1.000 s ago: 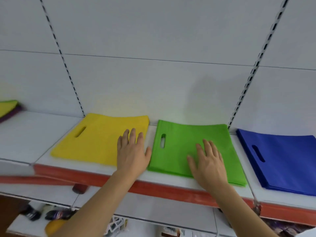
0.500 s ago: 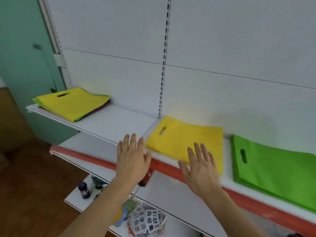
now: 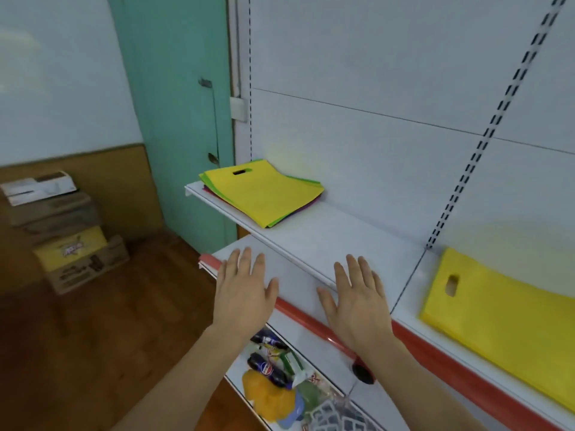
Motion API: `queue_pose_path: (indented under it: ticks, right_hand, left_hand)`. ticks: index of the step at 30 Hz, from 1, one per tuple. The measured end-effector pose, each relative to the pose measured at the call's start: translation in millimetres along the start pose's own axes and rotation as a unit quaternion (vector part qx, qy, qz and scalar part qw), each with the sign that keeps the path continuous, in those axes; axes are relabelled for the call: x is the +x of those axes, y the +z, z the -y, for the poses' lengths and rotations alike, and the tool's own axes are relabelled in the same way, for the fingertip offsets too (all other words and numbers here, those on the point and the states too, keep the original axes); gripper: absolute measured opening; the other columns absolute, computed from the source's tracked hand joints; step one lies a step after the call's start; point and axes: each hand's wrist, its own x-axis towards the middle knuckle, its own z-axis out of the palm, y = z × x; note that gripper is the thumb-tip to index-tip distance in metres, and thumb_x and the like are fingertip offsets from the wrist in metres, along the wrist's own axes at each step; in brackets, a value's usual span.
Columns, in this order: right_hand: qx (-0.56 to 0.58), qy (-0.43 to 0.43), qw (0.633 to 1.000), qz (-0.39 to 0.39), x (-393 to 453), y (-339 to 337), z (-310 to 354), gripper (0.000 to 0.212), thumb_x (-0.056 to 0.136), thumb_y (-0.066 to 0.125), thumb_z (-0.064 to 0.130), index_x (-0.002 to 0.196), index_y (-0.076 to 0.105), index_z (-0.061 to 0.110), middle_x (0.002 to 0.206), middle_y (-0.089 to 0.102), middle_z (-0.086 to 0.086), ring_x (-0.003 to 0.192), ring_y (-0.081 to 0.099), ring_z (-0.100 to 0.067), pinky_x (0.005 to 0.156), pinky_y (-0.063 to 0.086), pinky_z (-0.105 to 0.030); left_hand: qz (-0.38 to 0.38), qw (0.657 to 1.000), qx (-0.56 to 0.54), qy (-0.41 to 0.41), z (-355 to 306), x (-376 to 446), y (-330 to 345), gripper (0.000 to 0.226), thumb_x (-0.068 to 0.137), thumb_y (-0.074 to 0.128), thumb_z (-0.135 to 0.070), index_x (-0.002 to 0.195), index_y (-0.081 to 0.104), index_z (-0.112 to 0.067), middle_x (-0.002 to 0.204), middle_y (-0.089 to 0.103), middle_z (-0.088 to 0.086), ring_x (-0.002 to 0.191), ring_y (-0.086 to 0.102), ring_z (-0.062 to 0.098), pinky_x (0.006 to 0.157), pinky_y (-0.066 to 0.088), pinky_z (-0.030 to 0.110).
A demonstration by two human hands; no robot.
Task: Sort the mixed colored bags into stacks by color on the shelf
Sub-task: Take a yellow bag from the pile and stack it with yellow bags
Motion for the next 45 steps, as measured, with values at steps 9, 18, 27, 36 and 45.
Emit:
queue_pose_path:
  ticks: [9,18,27,36,45]
  right_hand:
    - [0.047,-0.014,0.999,-0.021,141,24,70,0.086,0.101,0.010,0.065,0.161,0.041,0.012,0.171,0.028,-0.017,0.160,0.017,-0.036,0.128,0.020,-0.054]
    - [0.011,0.014,1.000,0.013,227,56,110,0.079,0.104,0.020,0.067,0.163,0.036,0.018,0.173,0.023,-0.011,0.162,0.012,-0.031,0.129,0.016,-0.050]
    - [-0.038,0.130,0.989,0.050,269,80,152,0.072,0.105,0.024,0.066,0.164,0.030,0.024,0.171,0.030,-0.001,0.158,0.023,-0.026,0.125,0.021,-0.051]
    - [-0.066,0.260,0.962,0.047,250,76,159,0.049,0.105,0.034,0.050,0.150,0.048,0.035,0.165,0.036,0.000,0.155,0.025,-0.030,0.122,0.027,-0.047]
    - [0.142,0.420,0.893,-0.085,249,66,153,0.054,0.096,0.069,0.032,0.144,0.056,0.011,0.144,0.053,-0.017,0.128,0.052,-0.042,0.106,0.046,-0.047]
  left_hand:
    - [-0.004,0.999,0.045,-0.006,82,125,-2,0.068,0.107,0.027,-0.060,0.163,0.029,-0.023,0.170,0.026,0.007,0.159,0.015,0.029,0.130,0.015,0.047]
    - [-0.001,0.999,-0.001,0.033,131,221,17,0.066,0.107,0.034,-0.056,0.161,0.033,-0.018,0.165,0.036,0.004,0.156,0.023,0.024,0.128,0.019,0.043]
    - [0.013,0.991,0.007,0.132,186,317,41,0.077,0.104,0.032,-0.062,0.163,0.028,-0.013,0.168,0.031,0.012,0.158,0.018,0.030,0.128,0.017,0.047]
    - [0.037,0.971,0.089,0.218,190,329,66,0.077,0.102,0.024,-0.068,0.142,0.057,-0.011,0.146,0.056,0.018,0.141,0.041,0.037,0.122,0.021,0.055]
    - [0.024,0.972,0.017,0.234,191,341,68,0.065,0.093,0.036,-0.073,0.122,0.069,-0.024,0.146,0.049,0.021,0.141,0.033,0.044,0.119,0.024,0.056]
